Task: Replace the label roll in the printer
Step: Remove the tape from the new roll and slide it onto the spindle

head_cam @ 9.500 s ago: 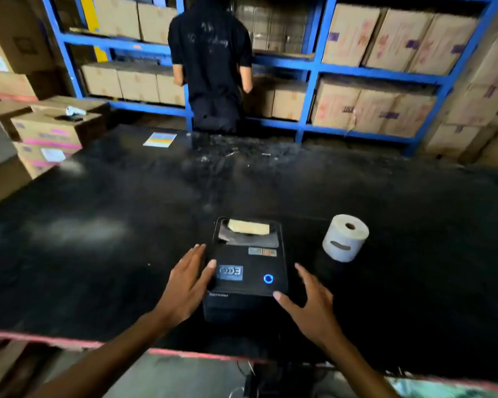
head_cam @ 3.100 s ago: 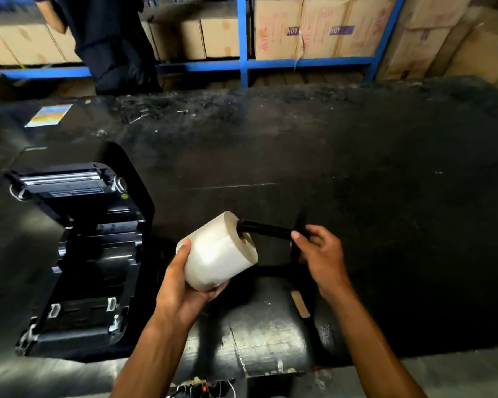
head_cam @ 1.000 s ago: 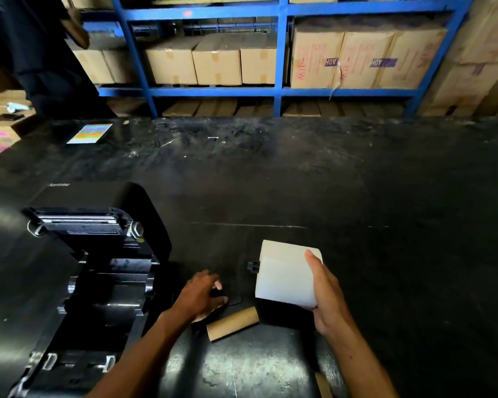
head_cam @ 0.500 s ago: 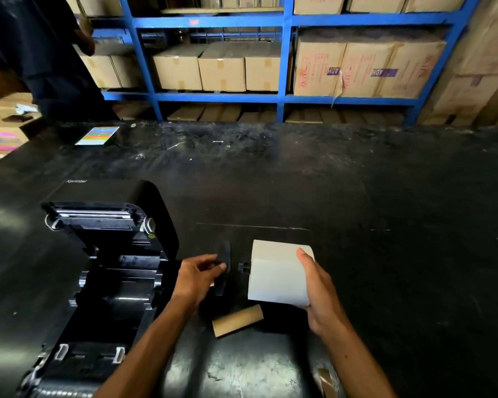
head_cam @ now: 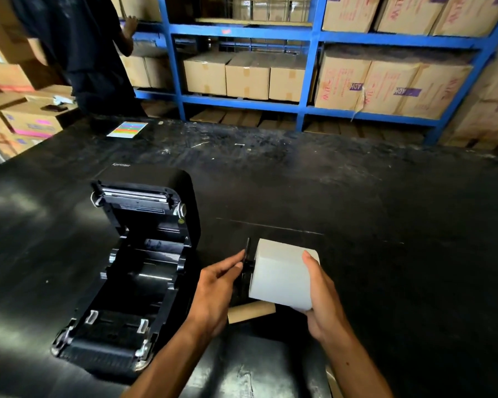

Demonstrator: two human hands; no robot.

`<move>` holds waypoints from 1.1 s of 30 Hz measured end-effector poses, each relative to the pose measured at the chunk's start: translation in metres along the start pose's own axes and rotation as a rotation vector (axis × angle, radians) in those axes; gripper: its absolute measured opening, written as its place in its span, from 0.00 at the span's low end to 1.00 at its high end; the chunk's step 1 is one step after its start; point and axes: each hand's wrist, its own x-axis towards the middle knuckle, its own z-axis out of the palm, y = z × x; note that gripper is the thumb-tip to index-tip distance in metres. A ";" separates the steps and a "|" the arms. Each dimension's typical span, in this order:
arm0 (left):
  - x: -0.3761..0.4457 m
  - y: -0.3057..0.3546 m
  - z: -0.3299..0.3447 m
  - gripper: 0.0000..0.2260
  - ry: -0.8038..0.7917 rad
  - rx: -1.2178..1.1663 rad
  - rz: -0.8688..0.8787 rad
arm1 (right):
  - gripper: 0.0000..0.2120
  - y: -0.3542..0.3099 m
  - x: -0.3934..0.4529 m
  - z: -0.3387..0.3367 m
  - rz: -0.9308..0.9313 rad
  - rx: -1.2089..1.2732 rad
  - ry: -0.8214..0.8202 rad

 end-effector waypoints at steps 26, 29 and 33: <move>-0.051 0.056 -0.073 0.15 0.146 0.049 0.143 | 0.23 0.027 -0.028 0.106 -0.152 -0.210 -0.185; -0.051 0.063 -0.094 0.10 0.176 0.058 0.144 | 0.29 0.038 -0.029 0.131 -0.193 -0.293 -0.169; -0.043 0.077 -0.129 0.10 0.156 0.070 0.143 | 0.32 0.053 -0.031 0.169 -0.210 -0.307 -0.126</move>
